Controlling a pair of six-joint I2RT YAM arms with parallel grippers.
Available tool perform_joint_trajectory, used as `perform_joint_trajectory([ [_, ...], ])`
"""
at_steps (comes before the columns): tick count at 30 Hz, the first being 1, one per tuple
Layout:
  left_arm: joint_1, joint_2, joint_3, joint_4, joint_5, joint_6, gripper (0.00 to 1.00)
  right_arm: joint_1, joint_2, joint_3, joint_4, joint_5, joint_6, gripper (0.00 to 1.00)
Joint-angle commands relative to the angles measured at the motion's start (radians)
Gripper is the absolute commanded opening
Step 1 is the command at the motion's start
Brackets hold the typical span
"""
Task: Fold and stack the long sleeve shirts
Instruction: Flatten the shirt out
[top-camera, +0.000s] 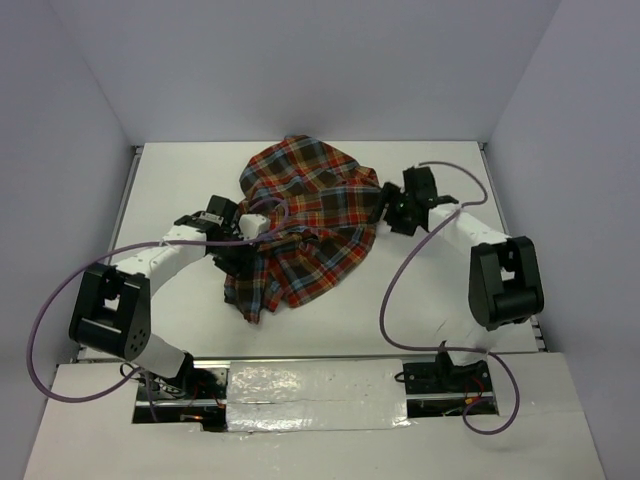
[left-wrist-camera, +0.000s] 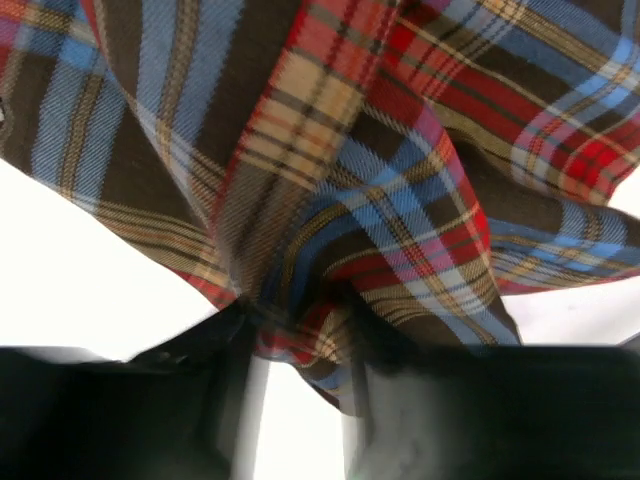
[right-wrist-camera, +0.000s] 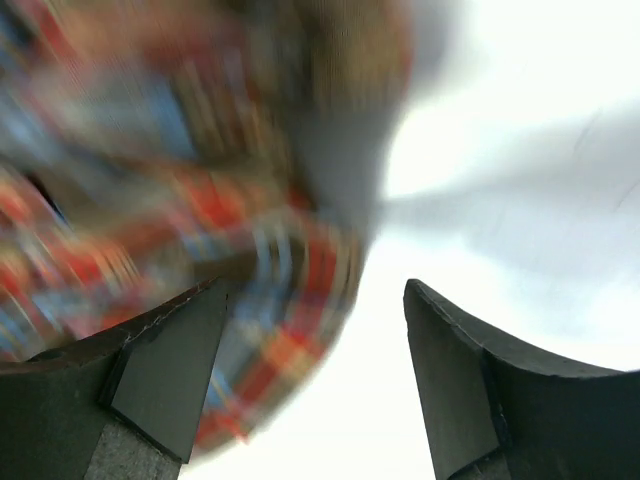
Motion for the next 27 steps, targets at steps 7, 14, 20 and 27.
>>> perform_joint_trajectory([
  [7,0.001,-0.032,0.03,0.051,-0.076,-0.033,0.0,0.14,0.169,-0.054,0.145,-0.041,0.071,0.82],
  [14,0.04,-0.04,0.154,0.023,-0.211,0.083,0.0,0.125,0.32,0.07,0.268,-0.219,0.158,0.19],
  [20,0.174,0.144,0.545,0.085,-0.341,0.219,0.0,-0.021,0.305,0.4,0.264,-0.237,0.18,0.0],
  [27,0.179,0.386,1.19,0.328,-0.454,0.378,0.0,-0.107,0.326,1.109,0.103,-0.19,0.049,0.0],
])
